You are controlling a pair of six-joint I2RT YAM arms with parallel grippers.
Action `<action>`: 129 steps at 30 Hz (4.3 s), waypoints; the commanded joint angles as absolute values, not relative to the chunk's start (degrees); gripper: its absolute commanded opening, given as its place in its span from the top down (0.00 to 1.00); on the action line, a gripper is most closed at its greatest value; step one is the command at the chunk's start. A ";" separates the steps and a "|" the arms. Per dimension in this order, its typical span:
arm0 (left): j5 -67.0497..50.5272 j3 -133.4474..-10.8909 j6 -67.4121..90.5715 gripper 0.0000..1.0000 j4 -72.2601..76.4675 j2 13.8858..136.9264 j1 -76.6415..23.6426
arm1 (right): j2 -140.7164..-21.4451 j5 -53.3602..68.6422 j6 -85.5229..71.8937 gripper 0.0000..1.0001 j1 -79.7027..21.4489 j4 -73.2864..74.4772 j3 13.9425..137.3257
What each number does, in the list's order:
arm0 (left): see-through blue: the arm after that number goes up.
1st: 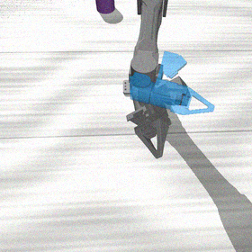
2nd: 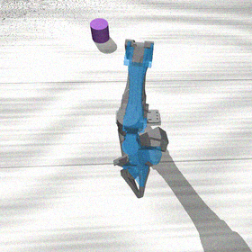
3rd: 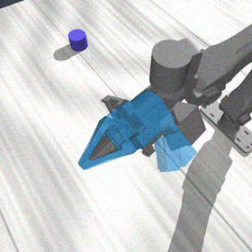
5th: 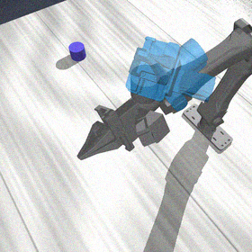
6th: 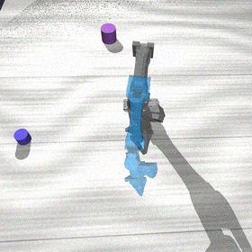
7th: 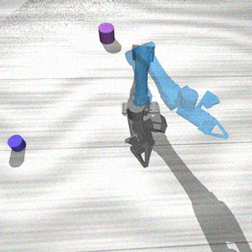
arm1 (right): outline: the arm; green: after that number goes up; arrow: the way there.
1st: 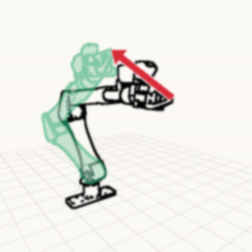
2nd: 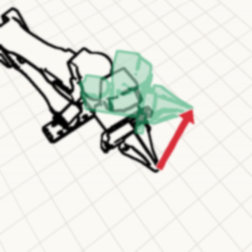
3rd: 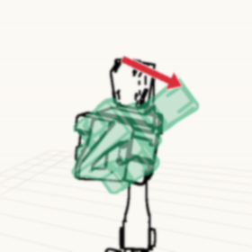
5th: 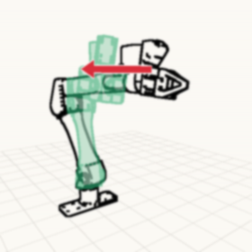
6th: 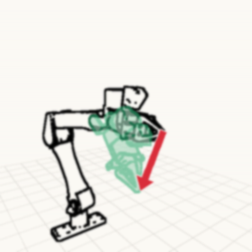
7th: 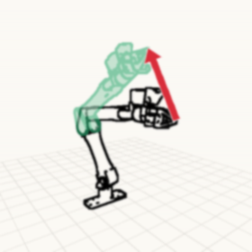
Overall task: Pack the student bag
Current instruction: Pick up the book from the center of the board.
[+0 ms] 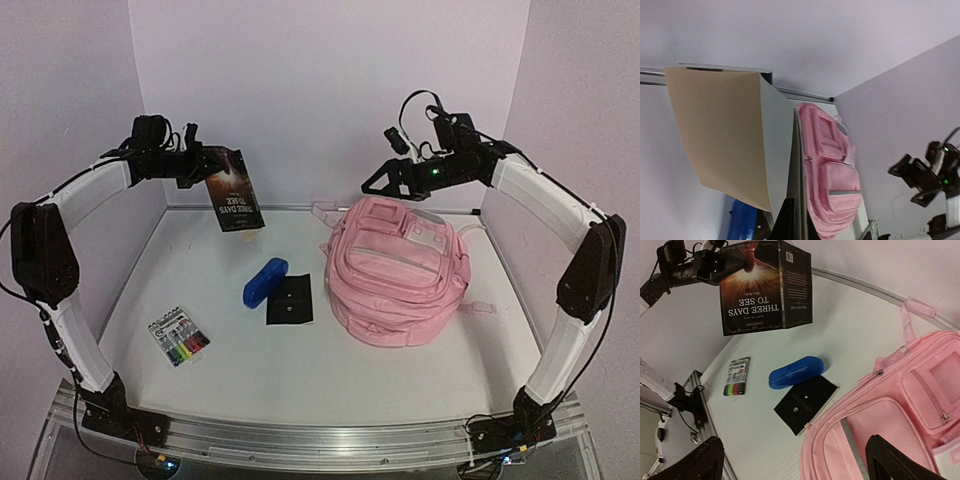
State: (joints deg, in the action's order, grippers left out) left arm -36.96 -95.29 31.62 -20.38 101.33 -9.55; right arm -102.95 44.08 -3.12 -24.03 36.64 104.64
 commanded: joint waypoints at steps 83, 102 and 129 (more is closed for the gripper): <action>-50.80 -133.95 70.16 0.98 15.47 155.17 -39.26 | -99.77 43.05 3.50 0.02 -12.81 43.67 91.00; -43.58 -107.46 37.40 0.00 -8.69 122.12 -30.38 | -100.46 35.30 12.89 1.00 -15.54 56.19 103.66; -34.76 -75.13 64.95 0.00 32.57 100.92 -34.64 | -104.06 41.53 -21.60 1.00 -19.78 43.90 119.74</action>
